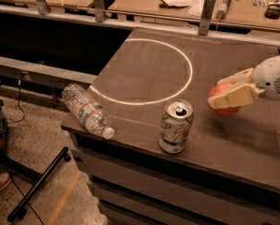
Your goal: Move apple near 7up can
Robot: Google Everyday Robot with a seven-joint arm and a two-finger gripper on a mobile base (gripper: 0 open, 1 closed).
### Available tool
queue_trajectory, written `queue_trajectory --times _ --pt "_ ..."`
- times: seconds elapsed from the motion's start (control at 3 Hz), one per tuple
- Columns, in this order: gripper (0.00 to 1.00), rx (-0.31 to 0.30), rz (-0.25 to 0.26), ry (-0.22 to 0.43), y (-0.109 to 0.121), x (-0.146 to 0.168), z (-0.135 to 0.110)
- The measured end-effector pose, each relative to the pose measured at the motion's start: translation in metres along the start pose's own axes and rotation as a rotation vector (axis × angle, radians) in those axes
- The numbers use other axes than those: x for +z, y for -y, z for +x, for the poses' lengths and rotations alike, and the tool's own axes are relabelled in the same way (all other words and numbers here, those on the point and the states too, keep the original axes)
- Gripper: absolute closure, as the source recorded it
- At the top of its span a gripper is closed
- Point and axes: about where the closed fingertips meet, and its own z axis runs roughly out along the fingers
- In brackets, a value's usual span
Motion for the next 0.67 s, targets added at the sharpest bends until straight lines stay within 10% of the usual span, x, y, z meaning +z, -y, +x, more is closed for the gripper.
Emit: queue_trajectory --times 0.67 --pt "0.42 -0.001 -0.159 0.027 -0.056 0.016 0.024"
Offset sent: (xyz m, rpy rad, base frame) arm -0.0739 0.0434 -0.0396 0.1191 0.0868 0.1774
